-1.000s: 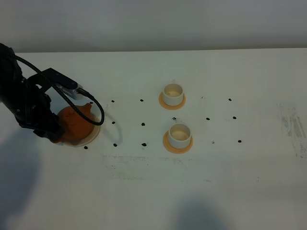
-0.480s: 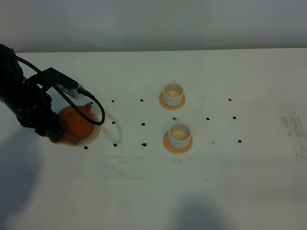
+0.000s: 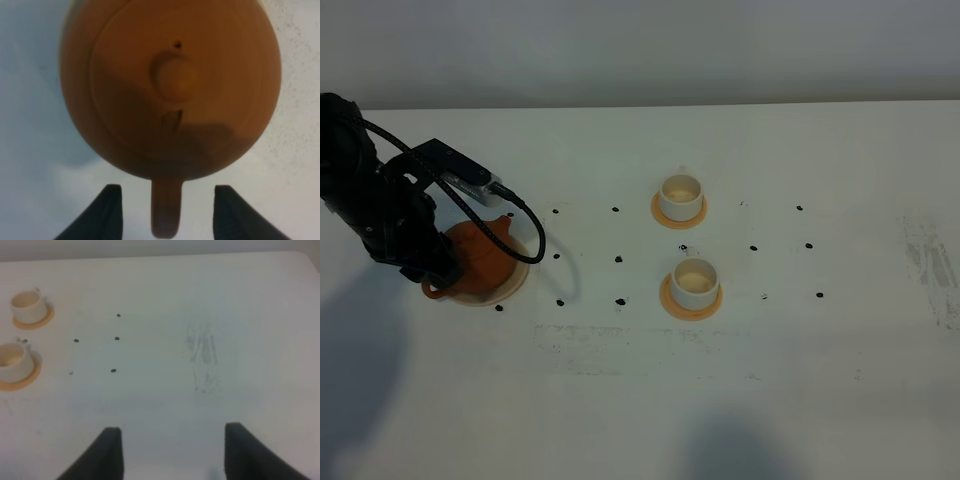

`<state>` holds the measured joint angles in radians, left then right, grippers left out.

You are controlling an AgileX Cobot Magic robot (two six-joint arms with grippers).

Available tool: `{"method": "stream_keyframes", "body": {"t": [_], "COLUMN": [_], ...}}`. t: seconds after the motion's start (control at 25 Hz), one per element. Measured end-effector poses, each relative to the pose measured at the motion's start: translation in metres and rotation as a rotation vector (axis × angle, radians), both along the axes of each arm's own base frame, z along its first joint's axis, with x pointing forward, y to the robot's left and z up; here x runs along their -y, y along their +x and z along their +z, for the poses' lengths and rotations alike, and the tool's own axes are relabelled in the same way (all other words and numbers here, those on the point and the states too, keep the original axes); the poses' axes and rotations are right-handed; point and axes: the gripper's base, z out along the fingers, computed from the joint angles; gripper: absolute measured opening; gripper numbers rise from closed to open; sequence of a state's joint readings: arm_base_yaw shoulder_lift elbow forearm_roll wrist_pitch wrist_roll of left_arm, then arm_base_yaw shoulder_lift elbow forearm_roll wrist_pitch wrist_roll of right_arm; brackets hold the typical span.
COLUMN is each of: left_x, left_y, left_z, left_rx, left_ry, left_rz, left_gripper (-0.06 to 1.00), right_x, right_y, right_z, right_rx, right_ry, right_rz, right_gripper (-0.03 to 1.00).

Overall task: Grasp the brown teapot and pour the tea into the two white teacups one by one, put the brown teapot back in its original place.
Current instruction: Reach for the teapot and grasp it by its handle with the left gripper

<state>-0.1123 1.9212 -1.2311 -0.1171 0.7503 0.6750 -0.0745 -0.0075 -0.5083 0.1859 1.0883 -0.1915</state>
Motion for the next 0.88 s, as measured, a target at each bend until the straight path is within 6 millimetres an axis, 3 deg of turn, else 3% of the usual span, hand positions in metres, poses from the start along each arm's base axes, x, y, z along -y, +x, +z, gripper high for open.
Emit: {"method": "stream_keyframes", "body": {"t": [0.88], "left_x": [-0.0007], "left_y": [0.0029], "left_z": [-0.0094], "left_rx": [-0.003], "left_ry": [0.013], "left_rz": [-0.005], "left_gripper": [0.44], "right_x": [0.0000], "right_y": [0.0000], "right_z": [0.0000], "right_rx": [0.000], "right_ry": [0.000], "right_rz": [0.000], "right_gripper": [0.44]}}
